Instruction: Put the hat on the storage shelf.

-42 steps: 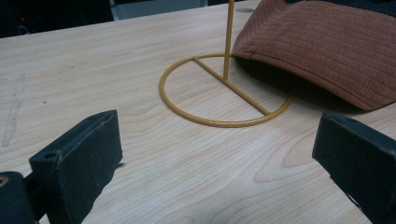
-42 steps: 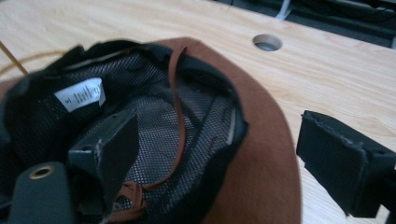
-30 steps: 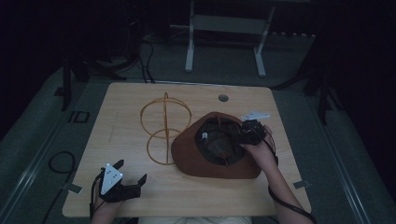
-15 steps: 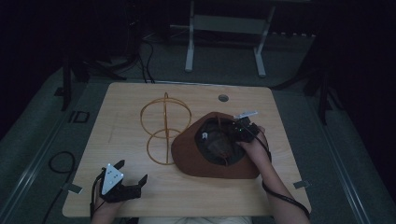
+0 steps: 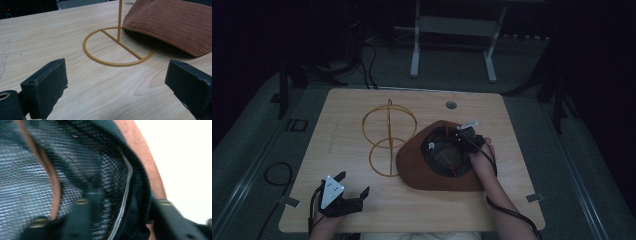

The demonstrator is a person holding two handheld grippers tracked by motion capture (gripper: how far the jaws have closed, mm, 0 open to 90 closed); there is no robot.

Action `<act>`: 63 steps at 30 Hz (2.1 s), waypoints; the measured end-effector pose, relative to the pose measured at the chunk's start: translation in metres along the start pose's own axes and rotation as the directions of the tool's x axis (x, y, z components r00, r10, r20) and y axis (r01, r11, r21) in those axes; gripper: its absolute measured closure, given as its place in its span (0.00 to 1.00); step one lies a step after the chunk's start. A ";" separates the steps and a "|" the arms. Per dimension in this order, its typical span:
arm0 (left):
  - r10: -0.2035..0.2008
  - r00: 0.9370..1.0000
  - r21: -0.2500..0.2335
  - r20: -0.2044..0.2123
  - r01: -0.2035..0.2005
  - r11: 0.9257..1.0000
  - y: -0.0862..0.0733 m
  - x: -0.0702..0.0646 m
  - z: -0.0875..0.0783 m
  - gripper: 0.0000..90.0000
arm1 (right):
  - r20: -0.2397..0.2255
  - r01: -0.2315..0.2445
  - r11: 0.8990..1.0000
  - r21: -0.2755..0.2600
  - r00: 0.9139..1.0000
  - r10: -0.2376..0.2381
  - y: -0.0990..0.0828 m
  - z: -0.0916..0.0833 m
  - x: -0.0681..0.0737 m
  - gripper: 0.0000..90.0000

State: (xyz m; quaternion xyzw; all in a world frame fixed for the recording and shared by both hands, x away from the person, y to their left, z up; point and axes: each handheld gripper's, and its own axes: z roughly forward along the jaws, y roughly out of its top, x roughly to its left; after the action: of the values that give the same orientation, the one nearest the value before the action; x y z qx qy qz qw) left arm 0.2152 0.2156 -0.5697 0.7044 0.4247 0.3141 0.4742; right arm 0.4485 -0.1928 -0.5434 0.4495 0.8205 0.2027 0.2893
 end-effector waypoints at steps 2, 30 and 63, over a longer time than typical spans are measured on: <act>0.001 1.000 -0.002 -0.002 -0.001 1.000 0.000 0.000 -0.001 0.05 | -0.011 -0.047 0.998 -0.042 0.999 0.046 0.000 -0.007 -0.006 0.93; 0.008 1.000 -0.012 0.022 -0.007 1.000 0.003 -0.003 0.002 0.06 | -0.098 -0.218 0.926 -0.307 0.975 0.198 -0.003 -0.104 -0.050 0.93; 0.171 0.968 -0.171 0.186 -0.140 0.975 0.161 -0.080 0.026 0.07 | -0.161 -0.287 0.810 -0.511 0.958 0.238 -0.014 -0.194 -0.072 0.93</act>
State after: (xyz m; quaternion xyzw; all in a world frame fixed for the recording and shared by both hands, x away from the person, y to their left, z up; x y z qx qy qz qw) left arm 0.2502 0.1025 -0.4315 0.7240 0.2923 0.3105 0.5422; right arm 0.3433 -0.2752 -0.3854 0.4517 0.6746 0.4787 0.3342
